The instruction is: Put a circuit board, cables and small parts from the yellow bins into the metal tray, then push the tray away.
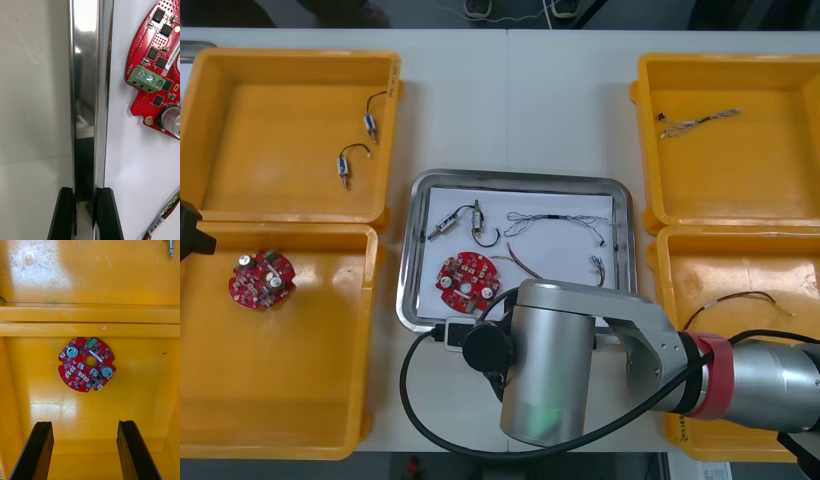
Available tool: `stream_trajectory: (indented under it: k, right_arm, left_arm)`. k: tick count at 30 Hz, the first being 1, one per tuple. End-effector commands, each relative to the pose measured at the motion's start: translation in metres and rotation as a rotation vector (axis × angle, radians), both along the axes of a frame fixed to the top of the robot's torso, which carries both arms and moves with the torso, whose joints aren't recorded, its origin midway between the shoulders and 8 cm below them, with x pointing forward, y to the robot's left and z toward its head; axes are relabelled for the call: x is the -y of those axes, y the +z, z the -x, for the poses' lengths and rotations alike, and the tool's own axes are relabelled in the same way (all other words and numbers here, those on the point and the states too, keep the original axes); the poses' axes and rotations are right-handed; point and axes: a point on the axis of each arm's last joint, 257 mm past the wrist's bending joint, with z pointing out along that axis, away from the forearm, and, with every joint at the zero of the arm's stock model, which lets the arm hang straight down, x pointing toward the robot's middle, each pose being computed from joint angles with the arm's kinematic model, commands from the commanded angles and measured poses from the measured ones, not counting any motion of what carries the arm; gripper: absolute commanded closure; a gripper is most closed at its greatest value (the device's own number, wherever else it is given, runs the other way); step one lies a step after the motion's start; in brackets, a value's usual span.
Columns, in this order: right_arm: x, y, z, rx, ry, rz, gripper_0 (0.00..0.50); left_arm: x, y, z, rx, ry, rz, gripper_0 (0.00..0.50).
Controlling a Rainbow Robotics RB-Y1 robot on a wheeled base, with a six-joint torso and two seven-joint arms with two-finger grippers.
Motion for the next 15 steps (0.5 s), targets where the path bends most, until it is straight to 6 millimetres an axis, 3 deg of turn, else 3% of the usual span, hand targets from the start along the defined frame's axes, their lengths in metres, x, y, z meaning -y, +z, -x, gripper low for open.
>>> stream_trajectory:
  k: [1,15]
  right_arm:
    - [-0.009,0.018,-0.003,0.063,0.083,0.011,0.49]
    - [-0.004,0.032,-0.021,0.131,0.105,0.055,0.5]
  left_arm:
    - [-0.02,0.015,0.006,0.02,-0.015,-0.08,0.0]
    - [-0.02,0.015,0.006,0.02,-0.015,-0.08,0.0]
